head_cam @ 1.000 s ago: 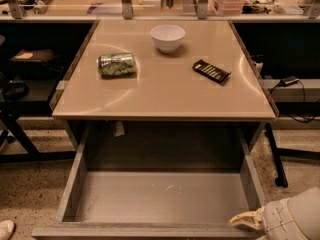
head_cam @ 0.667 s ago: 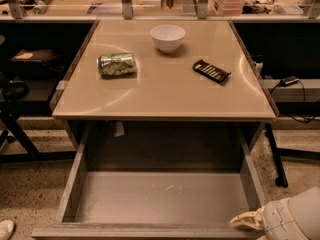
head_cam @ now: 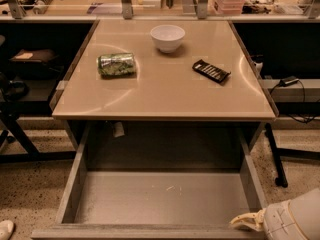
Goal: Open top drawer
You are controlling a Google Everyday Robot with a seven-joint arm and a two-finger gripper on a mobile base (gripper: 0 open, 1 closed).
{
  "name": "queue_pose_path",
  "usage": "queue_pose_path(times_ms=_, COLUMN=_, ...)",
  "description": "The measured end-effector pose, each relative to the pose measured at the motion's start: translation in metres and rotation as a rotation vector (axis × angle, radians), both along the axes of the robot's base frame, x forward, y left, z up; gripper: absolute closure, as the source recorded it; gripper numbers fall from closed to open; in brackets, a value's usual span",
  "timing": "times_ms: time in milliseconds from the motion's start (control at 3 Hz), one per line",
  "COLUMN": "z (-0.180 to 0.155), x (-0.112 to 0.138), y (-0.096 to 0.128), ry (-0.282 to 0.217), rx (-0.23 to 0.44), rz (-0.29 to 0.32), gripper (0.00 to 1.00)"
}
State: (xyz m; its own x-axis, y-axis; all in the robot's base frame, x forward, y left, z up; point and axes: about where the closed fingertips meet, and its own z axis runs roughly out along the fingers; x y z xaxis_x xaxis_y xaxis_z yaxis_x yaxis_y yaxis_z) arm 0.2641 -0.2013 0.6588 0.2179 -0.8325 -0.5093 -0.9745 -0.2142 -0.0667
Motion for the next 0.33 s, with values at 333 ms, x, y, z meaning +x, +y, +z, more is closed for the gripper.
queue_pose_path(times_ms=333, z=0.0, x=0.0, y=0.0, ry=0.0, rx=0.0, rz=0.0, gripper=0.0)
